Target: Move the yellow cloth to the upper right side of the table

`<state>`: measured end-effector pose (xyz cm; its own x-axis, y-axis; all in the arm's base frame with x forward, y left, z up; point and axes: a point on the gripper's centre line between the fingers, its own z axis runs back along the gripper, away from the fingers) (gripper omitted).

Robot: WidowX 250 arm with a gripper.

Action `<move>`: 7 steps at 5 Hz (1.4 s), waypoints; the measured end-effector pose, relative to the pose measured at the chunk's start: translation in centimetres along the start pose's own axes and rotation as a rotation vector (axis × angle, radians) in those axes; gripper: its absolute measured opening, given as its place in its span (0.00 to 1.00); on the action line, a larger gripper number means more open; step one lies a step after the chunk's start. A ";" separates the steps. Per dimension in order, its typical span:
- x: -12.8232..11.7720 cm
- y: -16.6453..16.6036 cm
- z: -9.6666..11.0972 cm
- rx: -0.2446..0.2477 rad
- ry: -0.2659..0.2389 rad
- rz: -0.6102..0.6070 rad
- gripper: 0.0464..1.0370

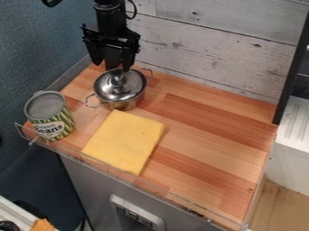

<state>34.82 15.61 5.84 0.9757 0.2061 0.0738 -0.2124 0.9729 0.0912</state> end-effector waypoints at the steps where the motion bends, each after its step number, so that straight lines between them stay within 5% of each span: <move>1: -0.5 -0.3 -1.5 -0.011 0.040 -0.004 0.96; 2: -2.0 -0.9 -2.6 -0.033 0.077 -0.024 0.96; 4: -4.8 -1.8 -1.7 -0.043 0.059 -0.065 0.96; 7: -11.1 -5.7 -5.7 -0.004 0.101 -0.195 0.96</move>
<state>25.52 8.34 -1.18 0.9987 0.0235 -0.0443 -0.0195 0.9957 0.0903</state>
